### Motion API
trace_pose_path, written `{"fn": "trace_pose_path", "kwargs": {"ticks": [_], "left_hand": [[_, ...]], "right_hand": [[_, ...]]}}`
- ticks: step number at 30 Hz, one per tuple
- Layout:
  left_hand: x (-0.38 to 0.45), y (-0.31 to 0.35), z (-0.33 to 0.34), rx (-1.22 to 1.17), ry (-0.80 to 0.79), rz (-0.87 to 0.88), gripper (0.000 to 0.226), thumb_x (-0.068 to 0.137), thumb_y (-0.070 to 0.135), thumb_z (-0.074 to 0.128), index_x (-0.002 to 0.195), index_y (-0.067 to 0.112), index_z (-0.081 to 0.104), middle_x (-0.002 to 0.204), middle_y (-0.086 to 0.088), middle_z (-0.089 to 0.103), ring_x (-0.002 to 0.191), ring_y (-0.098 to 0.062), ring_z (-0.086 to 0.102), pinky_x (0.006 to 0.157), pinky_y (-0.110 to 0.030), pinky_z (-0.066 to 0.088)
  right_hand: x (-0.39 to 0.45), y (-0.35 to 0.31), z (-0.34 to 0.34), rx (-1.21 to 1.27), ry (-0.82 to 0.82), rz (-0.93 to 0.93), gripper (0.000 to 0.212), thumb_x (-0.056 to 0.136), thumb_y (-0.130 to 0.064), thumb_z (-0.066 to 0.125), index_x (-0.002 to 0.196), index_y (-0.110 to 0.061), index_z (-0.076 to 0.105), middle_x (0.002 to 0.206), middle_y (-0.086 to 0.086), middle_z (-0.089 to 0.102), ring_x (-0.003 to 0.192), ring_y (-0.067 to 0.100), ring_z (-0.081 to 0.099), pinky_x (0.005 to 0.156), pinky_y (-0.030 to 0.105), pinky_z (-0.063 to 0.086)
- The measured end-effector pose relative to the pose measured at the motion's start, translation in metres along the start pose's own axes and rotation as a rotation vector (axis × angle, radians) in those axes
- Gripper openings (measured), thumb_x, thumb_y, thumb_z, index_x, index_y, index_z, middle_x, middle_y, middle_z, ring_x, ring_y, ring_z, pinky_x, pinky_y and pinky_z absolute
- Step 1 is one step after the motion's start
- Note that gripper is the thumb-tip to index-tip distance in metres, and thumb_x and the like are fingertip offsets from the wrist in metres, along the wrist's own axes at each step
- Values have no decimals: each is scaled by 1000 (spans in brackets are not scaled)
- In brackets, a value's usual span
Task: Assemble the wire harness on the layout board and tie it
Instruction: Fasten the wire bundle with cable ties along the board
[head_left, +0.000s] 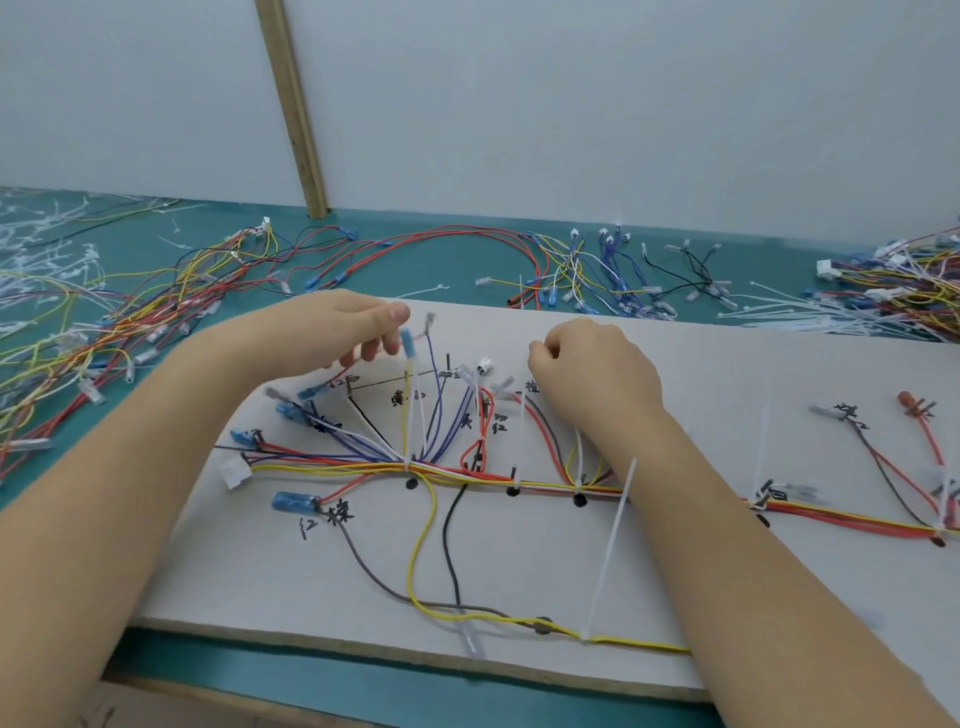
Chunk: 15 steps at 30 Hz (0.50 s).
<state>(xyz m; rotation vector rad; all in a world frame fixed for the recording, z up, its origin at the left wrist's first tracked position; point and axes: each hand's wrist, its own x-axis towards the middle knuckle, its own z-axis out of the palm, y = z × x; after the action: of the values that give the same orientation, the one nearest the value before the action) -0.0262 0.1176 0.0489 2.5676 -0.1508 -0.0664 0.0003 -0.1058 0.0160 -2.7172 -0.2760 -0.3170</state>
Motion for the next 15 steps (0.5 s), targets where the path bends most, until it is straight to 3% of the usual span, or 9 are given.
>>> {"fn": "trace_pose_path", "kwargs": {"ticks": [4, 10, 15], "left_hand": [[-10, -6, -7, 431, -100, -101, 34, 94, 46, 35, 76, 27, 57, 76, 10, 55, 73, -11, 52, 55, -21, 34], [-33, -23, -13, 582, -272, -158, 38, 82, 58, 49, 77, 20, 50, 73, 5, 53, 67, -7, 47, 59, -24, 35], [-37, -20, -22, 693, -413, -125, 30, 88, 38, 55, 69, 21, 39, 69, 6, 45, 62, -7, 40, 57, -22, 31]], "right_hand": [[1, 0, 0, -28, -32, -4, 26, 91, -26, 40, 79, -11, 57, 76, 6, 53, 71, 29, 48, 51, 25, 25], [0, -2, -1, -51, -70, -5, 23, 90, -25, 40, 91, -12, 60, 85, 7, 54, 77, 29, 48, 63, 28, 33], [-2, -2, -1, -60, -80, -29, 22, 89, -22, 39, 89, -12, 58, 85, 7, 55, 77, 29, 48, 62, 28, 33]]}}
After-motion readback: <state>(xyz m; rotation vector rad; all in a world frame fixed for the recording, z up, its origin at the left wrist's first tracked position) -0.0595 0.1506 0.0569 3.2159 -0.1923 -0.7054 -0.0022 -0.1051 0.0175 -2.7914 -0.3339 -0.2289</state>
